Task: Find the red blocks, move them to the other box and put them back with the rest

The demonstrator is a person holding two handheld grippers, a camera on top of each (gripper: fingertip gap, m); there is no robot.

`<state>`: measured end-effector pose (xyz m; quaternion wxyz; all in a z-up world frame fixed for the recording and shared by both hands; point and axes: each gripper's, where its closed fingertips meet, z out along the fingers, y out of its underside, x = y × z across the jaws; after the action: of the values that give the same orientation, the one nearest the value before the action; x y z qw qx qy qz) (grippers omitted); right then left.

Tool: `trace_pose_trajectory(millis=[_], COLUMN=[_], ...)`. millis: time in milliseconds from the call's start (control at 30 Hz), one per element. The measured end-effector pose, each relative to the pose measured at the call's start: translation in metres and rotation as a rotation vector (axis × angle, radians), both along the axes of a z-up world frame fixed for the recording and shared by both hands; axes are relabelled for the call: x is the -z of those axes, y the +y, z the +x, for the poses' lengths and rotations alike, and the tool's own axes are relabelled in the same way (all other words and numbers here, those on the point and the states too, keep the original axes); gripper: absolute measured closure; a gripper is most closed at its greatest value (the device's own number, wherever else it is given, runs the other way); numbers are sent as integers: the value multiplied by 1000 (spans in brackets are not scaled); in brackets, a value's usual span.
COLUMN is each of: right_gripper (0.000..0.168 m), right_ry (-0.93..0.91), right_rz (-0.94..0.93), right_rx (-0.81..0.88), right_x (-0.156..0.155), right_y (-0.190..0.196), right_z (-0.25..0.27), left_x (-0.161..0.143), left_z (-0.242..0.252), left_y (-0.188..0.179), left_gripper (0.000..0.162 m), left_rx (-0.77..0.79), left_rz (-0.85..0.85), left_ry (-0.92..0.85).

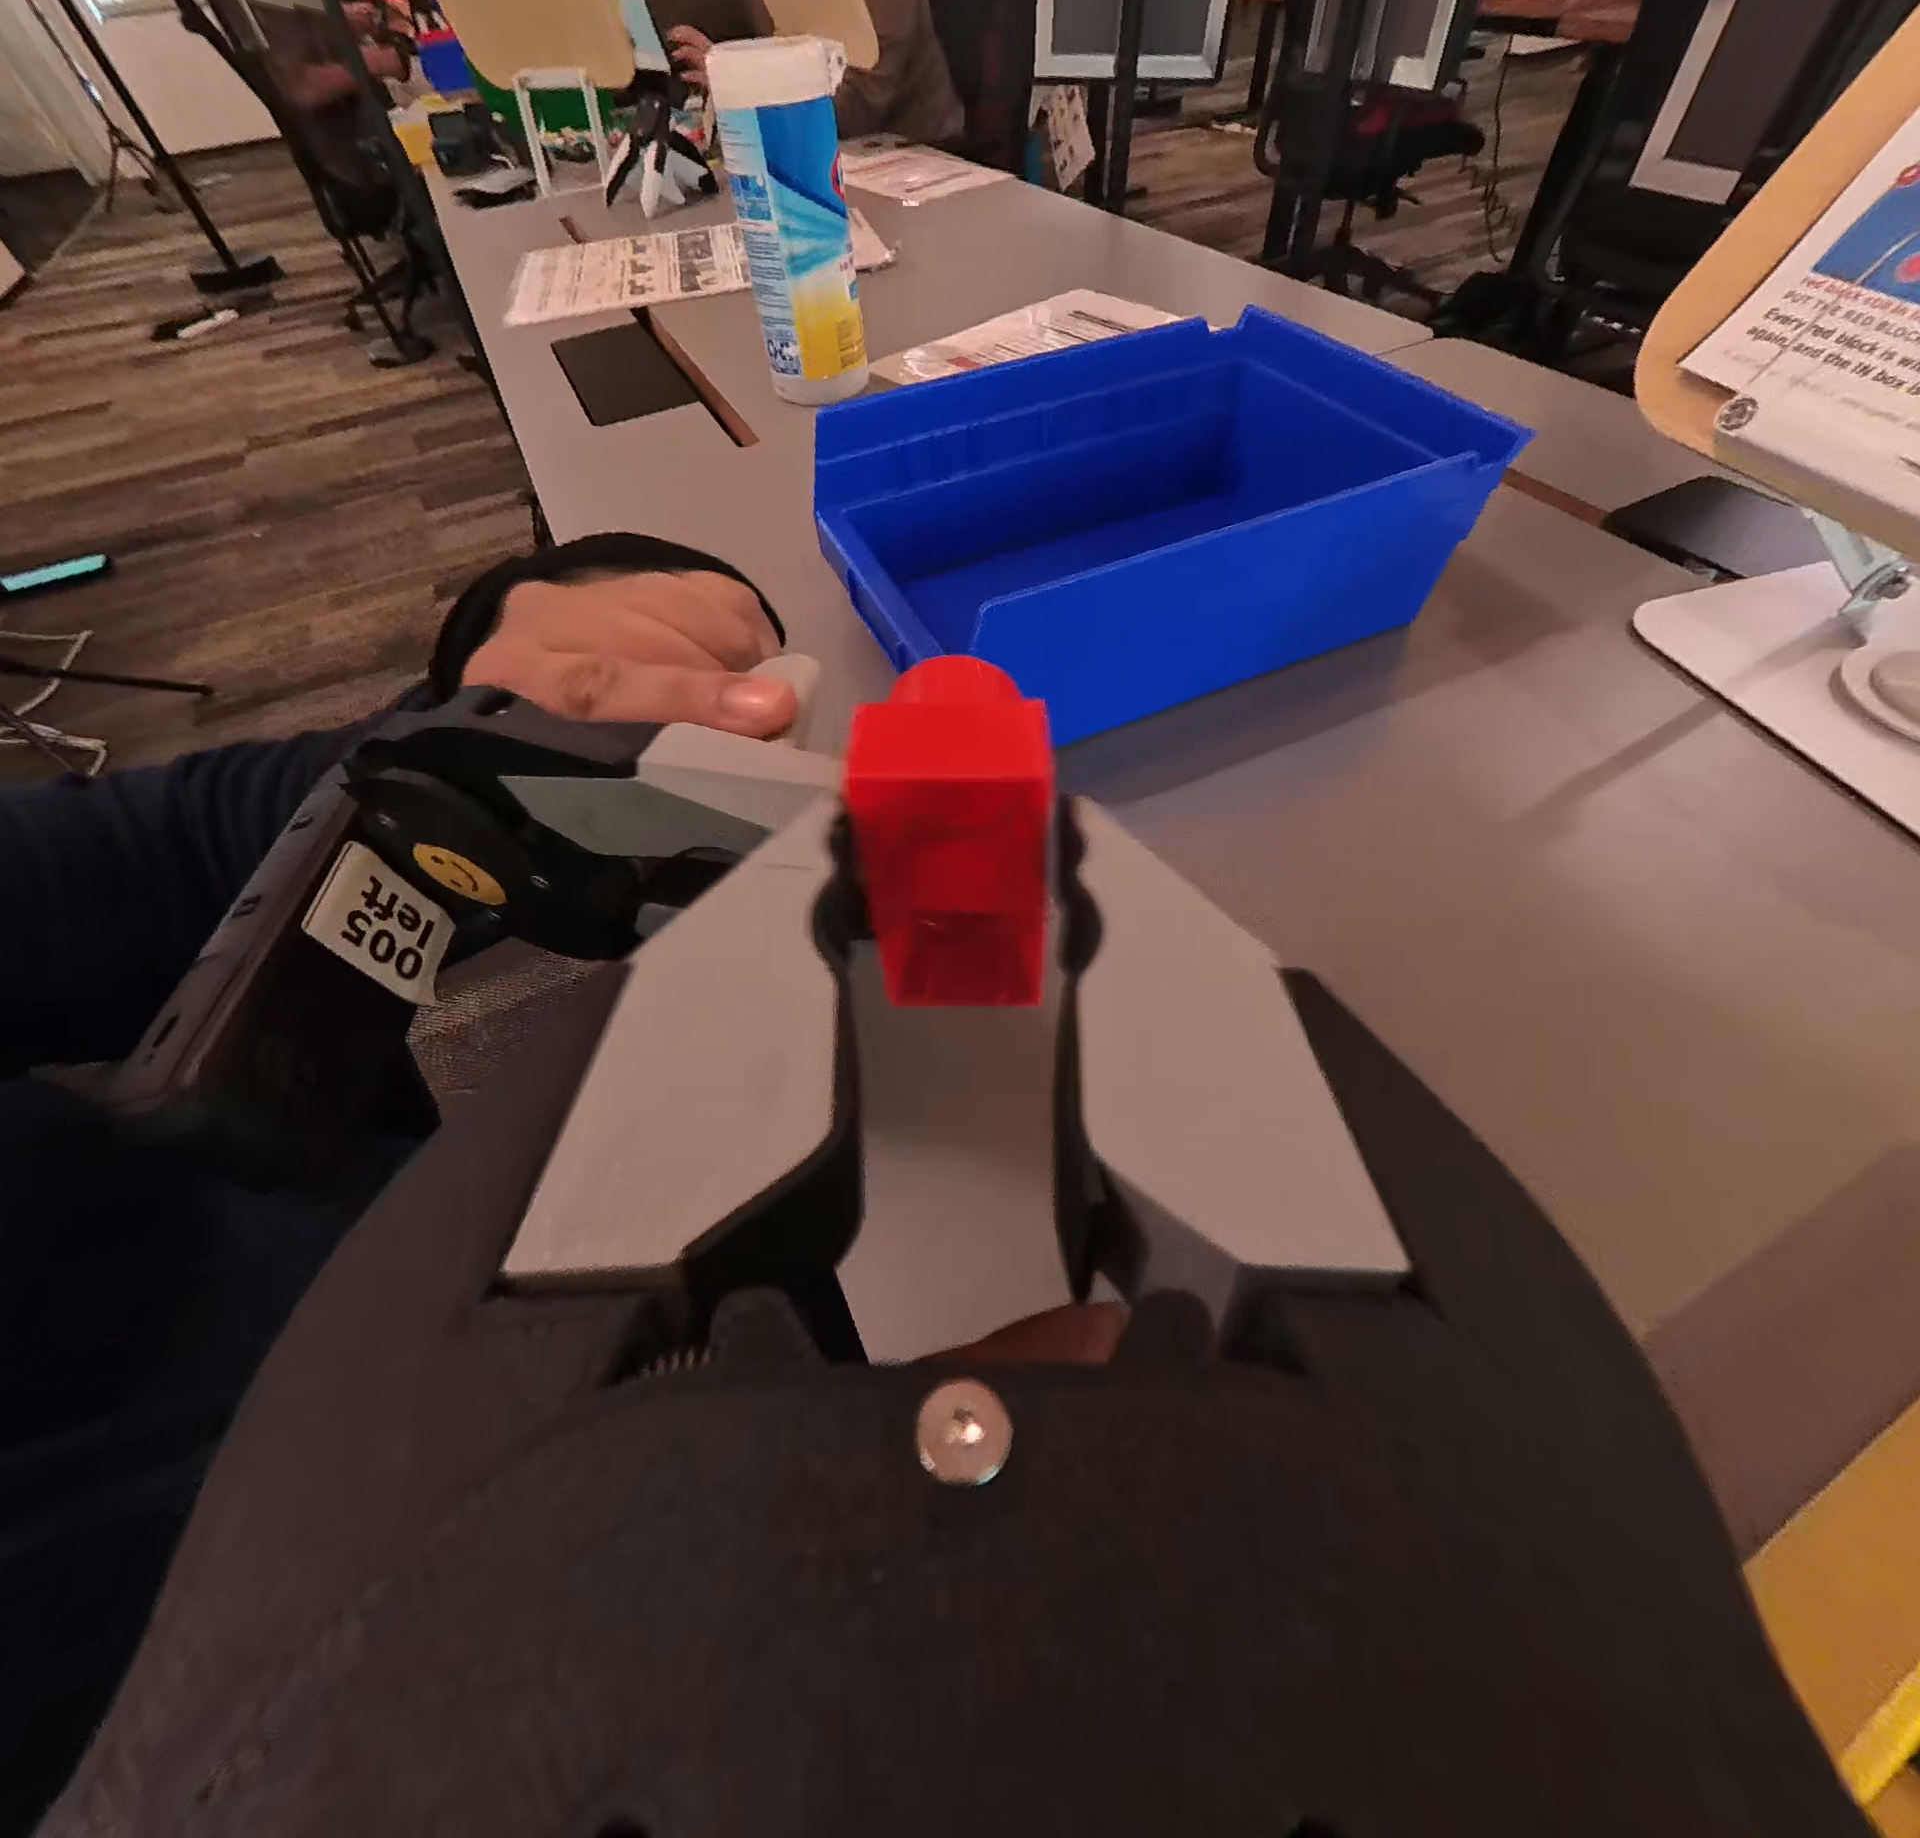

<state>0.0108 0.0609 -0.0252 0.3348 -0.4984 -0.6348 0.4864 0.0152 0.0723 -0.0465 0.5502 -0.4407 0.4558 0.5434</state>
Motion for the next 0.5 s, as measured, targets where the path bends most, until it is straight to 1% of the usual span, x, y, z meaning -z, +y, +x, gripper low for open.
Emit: trace_pose_trajectory(millis=[133,167,200,233,267,300,333,367,400,433,467,500], right_gripper=[136,135,135,136,136,136,136,136,136,136,136,135], right_ry=[31,39,50,58,68,87,115,146,173,185,172,131], right_rz=[25,35,47,57,66,78,93,106,113,112,100,77], right_rx=[43,70,101,130,164,213,280,354,423,486,547,606], right_x=[-5,-7,-9,-12,-17,-23,-32,-40,-47,-50,-46,-36], right_y=[7,13,22,31,43,59,79,101,123,145,168,190], right_z=[-2,-2,0,3,7,13,21,31,42,53,63,72], left_x=[-4,-4,-5,-6,-14,-22,-22,-18,-14,-11,-8,-5], left_z=[-5,-9,-13,-20,-35,-60,-89,-112,-128,-138,-144,-150], left_y=[3,3,4,4,3,3,2,-1,-5,-8,-11,-15], left_gripper=[138,144,158,159,162,162,162,162,162,162,162,162], left_rx=[-14,-31,-38,-52,-108,-221,-343,-416,-429,-403,-371,-348], left_rz=[32,25,13,6,36,60,31,-16,-59,-100,-151,-199], left_ry=[-64,-94,-127,-162,-213,-290,-392,-521,-675,-837,-985,-1097])
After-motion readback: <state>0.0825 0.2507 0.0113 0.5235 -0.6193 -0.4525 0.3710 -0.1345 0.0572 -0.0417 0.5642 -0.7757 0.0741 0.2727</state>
